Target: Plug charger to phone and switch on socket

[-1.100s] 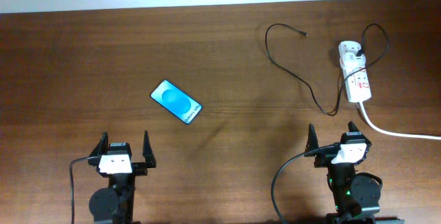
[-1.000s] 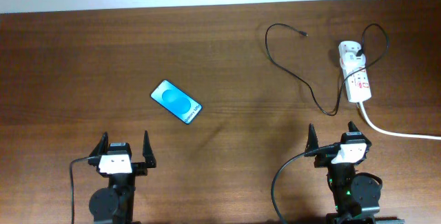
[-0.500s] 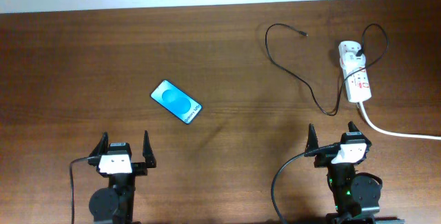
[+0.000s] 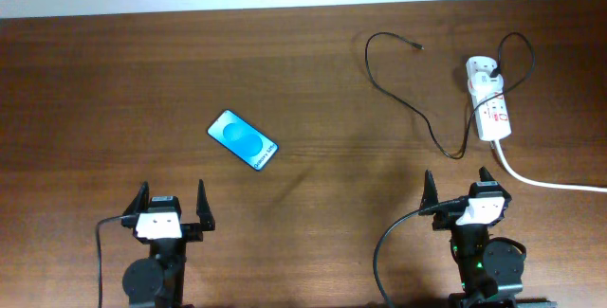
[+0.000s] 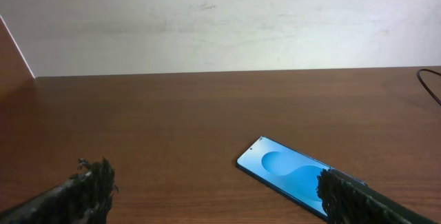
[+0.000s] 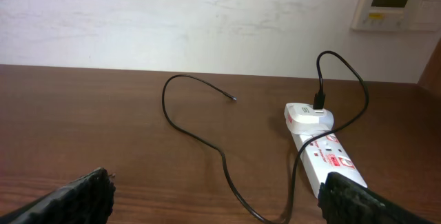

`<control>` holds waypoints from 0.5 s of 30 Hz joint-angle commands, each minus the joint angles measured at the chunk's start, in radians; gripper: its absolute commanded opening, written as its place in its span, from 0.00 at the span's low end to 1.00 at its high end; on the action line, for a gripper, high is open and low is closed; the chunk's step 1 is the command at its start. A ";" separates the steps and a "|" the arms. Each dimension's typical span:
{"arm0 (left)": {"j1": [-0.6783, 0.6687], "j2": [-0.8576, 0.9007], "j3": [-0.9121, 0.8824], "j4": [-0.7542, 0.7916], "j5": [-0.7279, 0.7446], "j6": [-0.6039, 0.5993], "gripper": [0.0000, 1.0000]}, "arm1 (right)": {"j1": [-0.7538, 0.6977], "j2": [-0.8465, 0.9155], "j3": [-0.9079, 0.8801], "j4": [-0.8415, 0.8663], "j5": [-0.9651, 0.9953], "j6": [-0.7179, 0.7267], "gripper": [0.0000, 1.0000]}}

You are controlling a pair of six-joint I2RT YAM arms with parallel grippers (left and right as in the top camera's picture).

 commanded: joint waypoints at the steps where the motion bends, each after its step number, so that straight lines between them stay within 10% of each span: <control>1: 0.004 -0.009 -0.002 -0.006 0.021 0.016 0.99 | -0.003 -0.007 -0.006 -0.004 0.016 0.007 0.98; 15: 0.004 -0.009 -0.002 -0.008 -0.009 0.016 0.99 | -0.003 -0.006 -0.006 -0.004 0.016 0.007 0.98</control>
